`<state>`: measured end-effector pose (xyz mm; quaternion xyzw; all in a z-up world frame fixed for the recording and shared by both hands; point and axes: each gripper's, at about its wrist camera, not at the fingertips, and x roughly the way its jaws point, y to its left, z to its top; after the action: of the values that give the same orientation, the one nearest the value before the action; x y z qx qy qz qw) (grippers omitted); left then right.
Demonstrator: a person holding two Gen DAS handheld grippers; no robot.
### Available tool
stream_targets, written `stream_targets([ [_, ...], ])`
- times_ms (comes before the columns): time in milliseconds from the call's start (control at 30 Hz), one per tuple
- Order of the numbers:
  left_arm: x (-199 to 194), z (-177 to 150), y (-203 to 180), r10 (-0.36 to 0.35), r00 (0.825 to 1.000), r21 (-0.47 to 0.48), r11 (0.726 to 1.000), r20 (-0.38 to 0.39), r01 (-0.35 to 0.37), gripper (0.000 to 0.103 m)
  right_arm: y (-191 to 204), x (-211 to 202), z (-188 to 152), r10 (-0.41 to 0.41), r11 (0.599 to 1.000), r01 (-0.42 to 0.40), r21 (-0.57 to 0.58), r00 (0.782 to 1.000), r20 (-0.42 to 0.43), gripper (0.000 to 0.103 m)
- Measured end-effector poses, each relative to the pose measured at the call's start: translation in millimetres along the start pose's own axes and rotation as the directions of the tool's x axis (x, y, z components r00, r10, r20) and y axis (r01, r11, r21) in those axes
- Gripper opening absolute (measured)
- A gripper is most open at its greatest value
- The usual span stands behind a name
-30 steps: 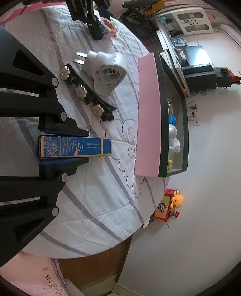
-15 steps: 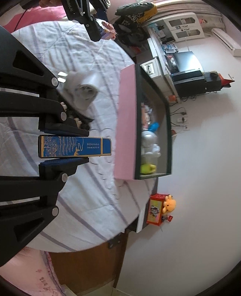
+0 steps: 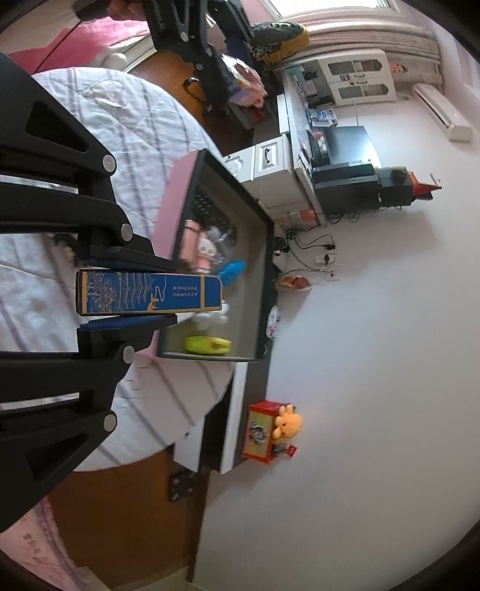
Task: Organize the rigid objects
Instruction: 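Carry the block figure and blue box toward the pink box, then lower the block figure and blue box into the pink box and open both tools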
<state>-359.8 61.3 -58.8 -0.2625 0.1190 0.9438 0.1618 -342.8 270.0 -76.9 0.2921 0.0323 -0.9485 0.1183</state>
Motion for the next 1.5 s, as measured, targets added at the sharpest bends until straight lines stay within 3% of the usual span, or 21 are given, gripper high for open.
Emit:
stream_targets([
  [133,23.2,25.3,1.1,0.001,1.0,0.034,0.999,-0.015,-0.001,0.064,0.8,16.3,25.9,0.011,0.999,-0.011,-0.037,1.0,-0.003,0.021],
  [267,48.6,49.1,5.4,-0.091,0.996,0.035,0.995,-0.028,0.091,0.064,-0.9,44.3,50.6,0.009,0.997,-0.013,-0.081,0.999,-0.048,0.021],
  [467,116.9,71.9,14.6,-0.092,0.988,0.053,0.994,-0.123,0.1,0.064,-5.2,95.1,75.8,0.003,0.991,-0.02,-0.135,0.992,-0.124,0.021],
  [767,218.0,64.8,22.0,-0.037,0.956,0.077,0.995,-0.29,0.062,0.064,-16.8,181.5,88.8,0.054,0.993,-0.079,-0.091,0.967,-0.25,0.021],
  [900,241.4,55.9,21.5,-0.042,0.943,0.076,0.995,-0.331,0.07,0.064,-19.8,212.1,82.7,0.084,0.991,-0.111,-0.068,0.946,-0.314,0.021],
  [1100,261.0,47.0,22.3,-0.027,0.932,0.083,0.995,-0.362,0.061,0.064,-24.7,232.3,78.8,0.084,0.992,-0.11,-0.056,0.935,-0.345,0.021],
  [1333,263.3,44.1,17.6,-0.017,0.932,0.082,0.995,-0.363,0.05,0.065,-28.0,238.2,77.5,0.105,0.992,-0.122,-0.028,0.931,-0.35,0.021],
  [1433,256.3,46.8,15.9,-0.02,0.939,0.074,0.996,-0.345,0.049,0.082,-26.6,232.3,79.8,0.106,0.992,-0.121,-0.025,0.938,-0.33,0.022],
  [1500,248.3,49.1,16.2,-0.021,0.945,0.069,0.997,-0.327,0.046,0.091,-26.5,225.0,83.8,0.11,0.993,-0.12,-0.013,0.945,-0.308,0.028],
])
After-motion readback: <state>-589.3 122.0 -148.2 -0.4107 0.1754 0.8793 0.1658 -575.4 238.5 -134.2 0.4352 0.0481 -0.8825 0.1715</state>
